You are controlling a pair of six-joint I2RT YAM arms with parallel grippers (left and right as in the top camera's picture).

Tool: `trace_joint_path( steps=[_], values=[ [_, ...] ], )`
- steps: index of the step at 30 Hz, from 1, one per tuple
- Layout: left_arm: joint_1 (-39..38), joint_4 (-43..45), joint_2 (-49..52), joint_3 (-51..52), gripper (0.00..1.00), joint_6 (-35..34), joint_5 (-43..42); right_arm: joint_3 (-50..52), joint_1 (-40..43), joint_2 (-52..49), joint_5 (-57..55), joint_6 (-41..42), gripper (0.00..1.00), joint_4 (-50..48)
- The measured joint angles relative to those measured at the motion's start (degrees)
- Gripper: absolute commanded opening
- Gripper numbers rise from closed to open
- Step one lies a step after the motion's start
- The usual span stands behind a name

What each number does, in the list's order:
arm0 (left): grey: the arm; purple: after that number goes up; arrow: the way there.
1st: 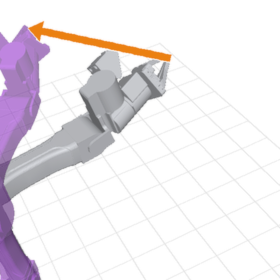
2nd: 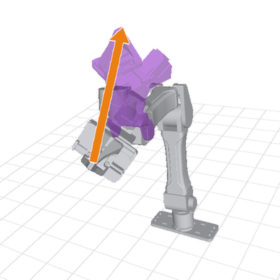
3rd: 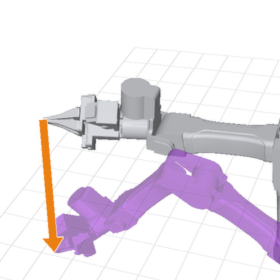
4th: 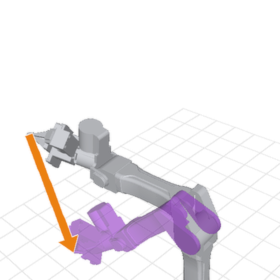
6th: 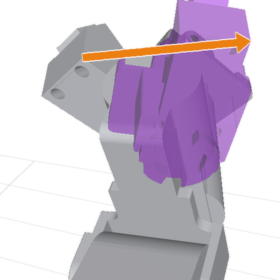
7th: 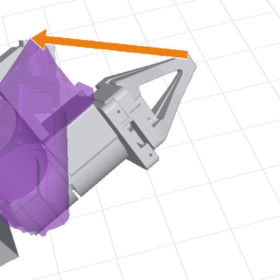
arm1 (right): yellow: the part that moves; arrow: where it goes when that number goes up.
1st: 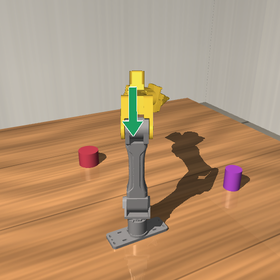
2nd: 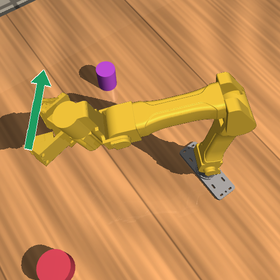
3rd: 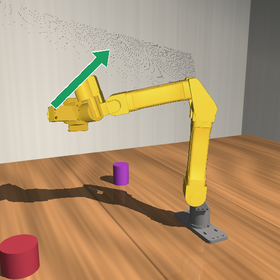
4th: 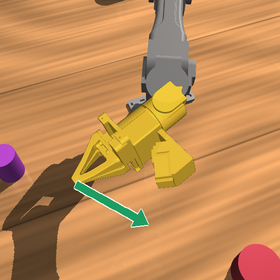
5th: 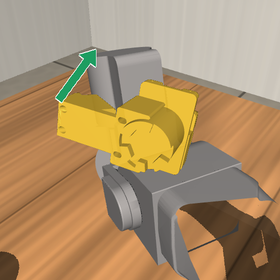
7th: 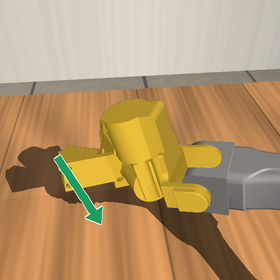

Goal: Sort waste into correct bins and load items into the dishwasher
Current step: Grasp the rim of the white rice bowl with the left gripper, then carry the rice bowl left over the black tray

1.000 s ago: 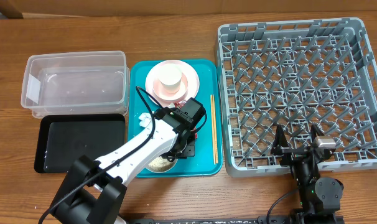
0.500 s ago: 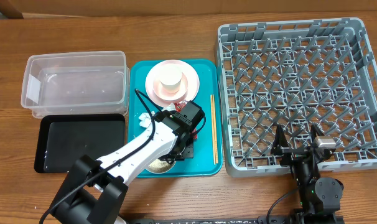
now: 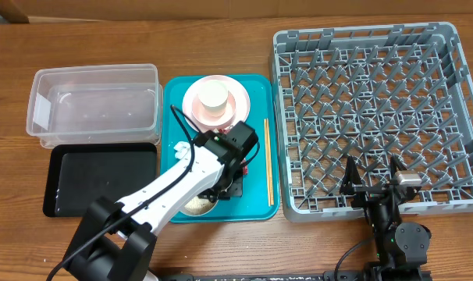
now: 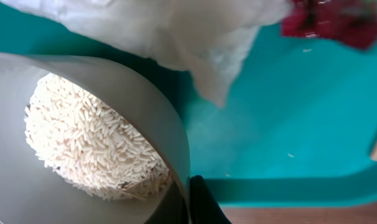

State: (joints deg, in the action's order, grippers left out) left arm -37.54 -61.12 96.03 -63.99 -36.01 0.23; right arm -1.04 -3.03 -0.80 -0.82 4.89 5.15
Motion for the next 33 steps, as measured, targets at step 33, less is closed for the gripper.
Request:
trace_joint_path(
  steps=[33],
  values=[
    [33.1,-21.4,0.0,-21.2,0.04,14.3,4.4,0.0,0.0,0.0,0.0,0.0,1.00,0.0]
  ],
)
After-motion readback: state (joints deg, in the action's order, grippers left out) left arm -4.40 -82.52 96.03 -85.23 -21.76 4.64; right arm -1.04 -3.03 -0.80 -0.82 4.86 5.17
